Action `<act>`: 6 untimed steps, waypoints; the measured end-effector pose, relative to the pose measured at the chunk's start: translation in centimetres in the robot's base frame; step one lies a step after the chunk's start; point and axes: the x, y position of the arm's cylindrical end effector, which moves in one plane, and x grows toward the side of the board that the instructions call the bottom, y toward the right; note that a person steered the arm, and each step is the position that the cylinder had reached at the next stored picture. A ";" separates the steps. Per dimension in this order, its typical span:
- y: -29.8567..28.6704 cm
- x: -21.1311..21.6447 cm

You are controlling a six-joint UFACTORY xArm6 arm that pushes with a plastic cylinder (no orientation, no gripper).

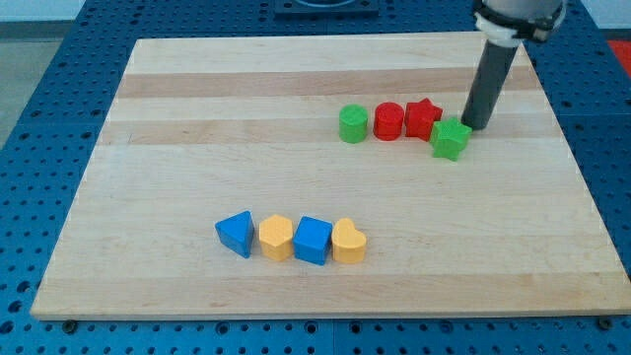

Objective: Push red star towards down

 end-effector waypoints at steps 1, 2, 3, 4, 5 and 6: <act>0.1 -3.5; -1.9 -3.6; -3.8 -2.0; -6.0 0.2; -7.7 2.2; -7.7 1.9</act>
